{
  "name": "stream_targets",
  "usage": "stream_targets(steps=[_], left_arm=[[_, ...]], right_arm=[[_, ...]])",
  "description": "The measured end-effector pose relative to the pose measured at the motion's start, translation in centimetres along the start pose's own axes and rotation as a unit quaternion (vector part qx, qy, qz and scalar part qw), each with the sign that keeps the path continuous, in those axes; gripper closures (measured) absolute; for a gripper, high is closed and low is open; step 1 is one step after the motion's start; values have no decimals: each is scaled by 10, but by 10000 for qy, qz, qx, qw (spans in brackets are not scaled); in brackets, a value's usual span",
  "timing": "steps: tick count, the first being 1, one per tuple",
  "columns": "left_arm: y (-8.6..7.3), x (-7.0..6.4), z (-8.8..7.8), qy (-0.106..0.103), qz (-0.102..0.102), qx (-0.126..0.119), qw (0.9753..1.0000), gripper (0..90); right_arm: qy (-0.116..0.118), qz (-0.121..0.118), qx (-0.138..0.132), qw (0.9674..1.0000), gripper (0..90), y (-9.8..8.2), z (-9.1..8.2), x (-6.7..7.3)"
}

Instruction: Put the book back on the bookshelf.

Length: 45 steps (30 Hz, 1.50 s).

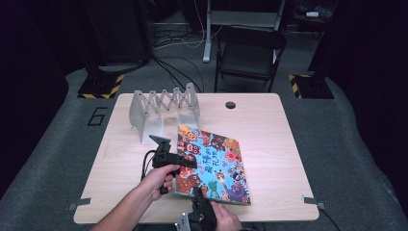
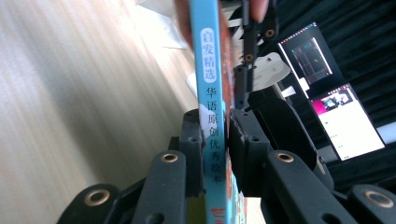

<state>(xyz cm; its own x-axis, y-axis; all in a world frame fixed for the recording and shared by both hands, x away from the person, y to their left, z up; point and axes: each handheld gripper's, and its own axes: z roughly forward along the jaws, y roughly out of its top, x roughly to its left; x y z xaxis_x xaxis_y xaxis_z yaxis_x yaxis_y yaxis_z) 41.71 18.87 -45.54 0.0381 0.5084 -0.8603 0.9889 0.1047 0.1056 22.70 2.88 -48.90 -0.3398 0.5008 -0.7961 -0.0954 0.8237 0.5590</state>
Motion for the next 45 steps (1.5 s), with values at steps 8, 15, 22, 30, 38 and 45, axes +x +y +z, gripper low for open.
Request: stream_targets(steps=[8,15,22,30,38,45], left_arm=[[-3,-2,1,-27,33,-119,9999,804],[0,-2,-3,27,49,-127,9999,805],[0,-6,-7,148,134,-65,9998,806],[2,-12,-19,340,166,-152,9992,808],[5,-24,-40,687,373,-223,9967,806],[11,-47,-61,1310,622,-48,9894,806]], right_arm=[[209,-62,-66,9997,701,-3,2,-2],[897,375,-152,9951,372,-10,-7,-14],[1358,865,-162,9868,165,-19,-17,-36],[999,1271,-75,9868,147,-33,-15,-65],[678,1545,78,9856,148,-46,-9,-85],[614,1608,106,9850,149,-49,-7,-90]])
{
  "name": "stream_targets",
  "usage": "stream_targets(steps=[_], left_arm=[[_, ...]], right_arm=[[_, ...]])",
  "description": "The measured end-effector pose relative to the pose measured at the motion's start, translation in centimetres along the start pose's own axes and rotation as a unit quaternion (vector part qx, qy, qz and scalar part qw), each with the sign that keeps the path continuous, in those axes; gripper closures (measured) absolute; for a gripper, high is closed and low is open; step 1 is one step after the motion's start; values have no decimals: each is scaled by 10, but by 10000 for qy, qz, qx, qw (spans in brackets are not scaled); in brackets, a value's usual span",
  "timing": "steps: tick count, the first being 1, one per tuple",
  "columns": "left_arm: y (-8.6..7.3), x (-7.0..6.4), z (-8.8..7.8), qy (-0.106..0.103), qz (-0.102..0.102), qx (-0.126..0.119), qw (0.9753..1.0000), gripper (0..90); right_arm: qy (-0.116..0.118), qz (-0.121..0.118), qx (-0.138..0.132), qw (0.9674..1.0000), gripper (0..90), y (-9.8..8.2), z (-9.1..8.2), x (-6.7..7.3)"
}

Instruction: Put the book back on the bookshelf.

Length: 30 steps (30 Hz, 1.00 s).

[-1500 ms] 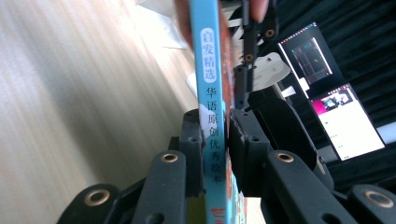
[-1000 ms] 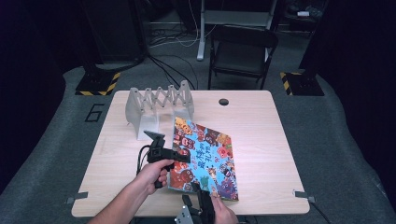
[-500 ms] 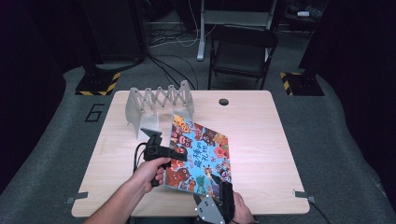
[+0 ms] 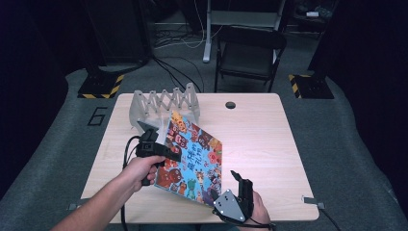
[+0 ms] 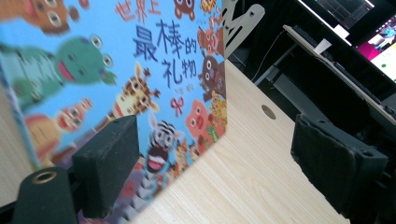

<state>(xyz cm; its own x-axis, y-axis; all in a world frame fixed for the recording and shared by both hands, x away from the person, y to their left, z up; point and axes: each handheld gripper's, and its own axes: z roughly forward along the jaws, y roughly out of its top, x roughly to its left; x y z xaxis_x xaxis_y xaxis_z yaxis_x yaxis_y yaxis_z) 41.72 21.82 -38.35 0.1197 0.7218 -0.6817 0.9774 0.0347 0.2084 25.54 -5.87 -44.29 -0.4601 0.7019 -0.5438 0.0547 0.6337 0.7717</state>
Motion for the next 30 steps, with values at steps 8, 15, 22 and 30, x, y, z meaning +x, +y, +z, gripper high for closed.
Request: stream_targets(steps=[8,15,22,30], left_arm=[[11,-16,-21,563,406,348,9970,810],[22,-26,-32,1050,635,480,9913,810],[31,-34,-39,1420,792,879,9828,805],[36,-37,-39,1412,1018,1117,9784,805]], right_arm=[[0,-1,41,10000,149,-2,4,-2],[23,268,90,9996,149,-7,8,-7],[38,211,128,9997,149,-7,8,-8],[19,245,145,9996,152,-8,10,-8]])
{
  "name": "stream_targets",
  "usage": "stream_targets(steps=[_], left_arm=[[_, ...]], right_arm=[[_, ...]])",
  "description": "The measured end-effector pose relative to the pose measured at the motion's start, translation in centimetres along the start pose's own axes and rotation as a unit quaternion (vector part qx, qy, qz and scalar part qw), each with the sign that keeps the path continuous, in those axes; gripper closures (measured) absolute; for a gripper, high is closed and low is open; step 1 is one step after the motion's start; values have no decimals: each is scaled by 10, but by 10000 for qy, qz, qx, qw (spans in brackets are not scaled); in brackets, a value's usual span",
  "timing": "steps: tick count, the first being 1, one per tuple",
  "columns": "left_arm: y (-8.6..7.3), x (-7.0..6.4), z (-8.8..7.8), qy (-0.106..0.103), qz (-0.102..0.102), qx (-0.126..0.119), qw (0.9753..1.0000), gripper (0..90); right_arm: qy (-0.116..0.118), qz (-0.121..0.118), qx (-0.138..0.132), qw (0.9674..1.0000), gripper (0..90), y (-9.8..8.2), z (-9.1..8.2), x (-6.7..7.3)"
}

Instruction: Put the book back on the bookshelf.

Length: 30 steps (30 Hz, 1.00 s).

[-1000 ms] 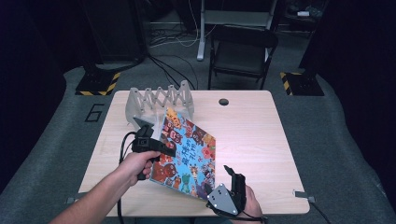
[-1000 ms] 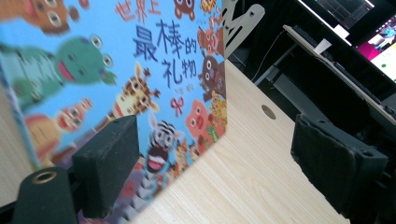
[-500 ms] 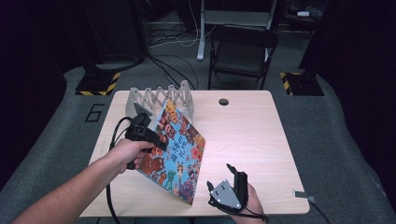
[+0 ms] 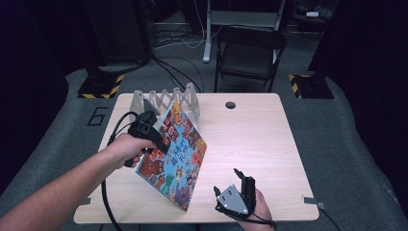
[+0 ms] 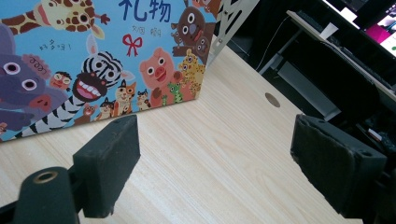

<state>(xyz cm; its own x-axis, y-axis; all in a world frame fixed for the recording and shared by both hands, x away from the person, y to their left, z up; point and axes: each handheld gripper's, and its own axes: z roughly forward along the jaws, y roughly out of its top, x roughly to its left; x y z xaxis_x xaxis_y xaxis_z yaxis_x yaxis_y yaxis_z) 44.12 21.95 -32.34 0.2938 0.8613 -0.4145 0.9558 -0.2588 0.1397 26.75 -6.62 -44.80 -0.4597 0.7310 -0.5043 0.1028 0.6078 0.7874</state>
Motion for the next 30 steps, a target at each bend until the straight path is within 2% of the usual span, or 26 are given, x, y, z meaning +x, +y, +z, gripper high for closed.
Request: stream_targets(steps=[1,2,5,6,7,13,18,20,22,24,26,30], left_arm=[[-1,0,0,26,19,-47,10000,804],[0,0,-1,1,46,29,10000,806],[0,-1,-2,37,150,21,9999,808],[-1,-1,-2,16,181,-5,9998,810],[-1,-1,-2,29,221,-45,9997,810],[-2,0,-6,112,259,-36,9996,813],[-2,-3,-13,381,302,-88,9988,814],[-3,-4,-18,505,336,-91,9981,814],[-3,-3,-23,577,279,-116,9979,814],[-4,-1,-28,622,244,-188,9976,814],[-5,0,-33,692,261,-226,9970,813],[-6,1,-37,818,272,-176,9961,813]], right_arm=[[-4,-6,-8,10000,153,0,0,0],[-7,-12,-10,10000,154,0,0,0],[3,-17,-30,10000,157,0,0,0],[31,-87,-7,10000,157,0,-1,-1],[18,-51,-25,10000,157,0,-1,0],[21,-103,-18,9999,159,0,-1,0],[56,-127,0,9999,158,0,-1,-1],[57,-77,-12,10000,153,0,-1,-2],[70,3,-42,10000,147,-1,0,-4],[141,188,-55,9997,142,-2,2,-7],[138,263,-82,9995,138,-3,5,-12],[169,468,-29,9988,131,-8,12,-21]])
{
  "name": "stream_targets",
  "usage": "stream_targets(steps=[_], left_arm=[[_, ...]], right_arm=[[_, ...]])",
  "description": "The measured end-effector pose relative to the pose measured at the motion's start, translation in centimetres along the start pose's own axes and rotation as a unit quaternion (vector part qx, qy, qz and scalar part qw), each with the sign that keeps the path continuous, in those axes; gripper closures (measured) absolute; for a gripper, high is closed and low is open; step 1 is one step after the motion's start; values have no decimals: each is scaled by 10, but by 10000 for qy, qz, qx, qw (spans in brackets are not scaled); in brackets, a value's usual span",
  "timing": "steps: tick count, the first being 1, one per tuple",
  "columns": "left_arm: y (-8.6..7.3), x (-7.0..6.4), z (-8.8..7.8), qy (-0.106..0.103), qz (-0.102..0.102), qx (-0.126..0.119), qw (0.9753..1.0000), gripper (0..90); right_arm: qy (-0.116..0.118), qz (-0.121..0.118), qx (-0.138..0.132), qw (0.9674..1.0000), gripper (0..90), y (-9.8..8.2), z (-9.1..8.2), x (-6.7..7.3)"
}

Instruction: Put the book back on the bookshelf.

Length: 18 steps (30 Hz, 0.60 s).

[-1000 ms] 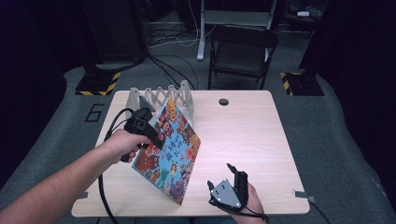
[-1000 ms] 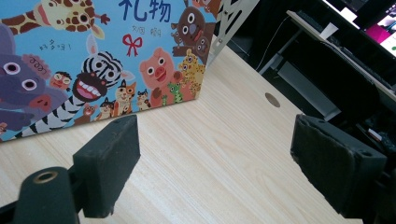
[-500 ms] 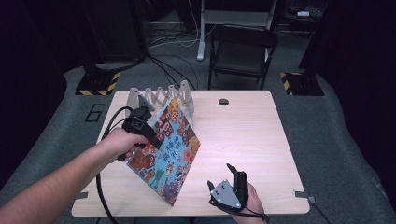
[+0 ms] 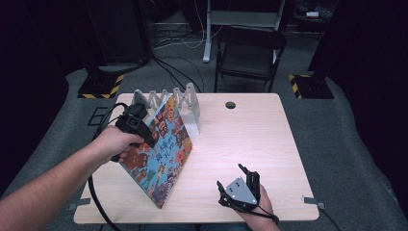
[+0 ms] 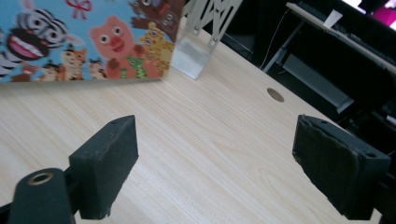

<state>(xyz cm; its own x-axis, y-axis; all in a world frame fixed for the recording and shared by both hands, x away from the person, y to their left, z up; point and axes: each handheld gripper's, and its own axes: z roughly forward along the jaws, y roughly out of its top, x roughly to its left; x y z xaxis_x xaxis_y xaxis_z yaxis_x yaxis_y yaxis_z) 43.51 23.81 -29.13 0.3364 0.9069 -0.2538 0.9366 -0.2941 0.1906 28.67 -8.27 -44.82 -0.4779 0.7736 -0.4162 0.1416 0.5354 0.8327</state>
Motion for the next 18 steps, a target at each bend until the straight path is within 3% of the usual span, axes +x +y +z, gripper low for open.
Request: stream_targets(steps=[10,14,18], left_arm=[[-2,16,-10,313,-262,45,9992,812],[-1,25,-17,448,-365,-1,9983,812],[0,32,-23,455,-496,-28,9977,812]], right_arm=[[52,655,240,9975,127,-12,15,-20],[131,1105,320,9933,119,-17,21,-30],[114,1324,335,9906,122,-20,21,-37]])
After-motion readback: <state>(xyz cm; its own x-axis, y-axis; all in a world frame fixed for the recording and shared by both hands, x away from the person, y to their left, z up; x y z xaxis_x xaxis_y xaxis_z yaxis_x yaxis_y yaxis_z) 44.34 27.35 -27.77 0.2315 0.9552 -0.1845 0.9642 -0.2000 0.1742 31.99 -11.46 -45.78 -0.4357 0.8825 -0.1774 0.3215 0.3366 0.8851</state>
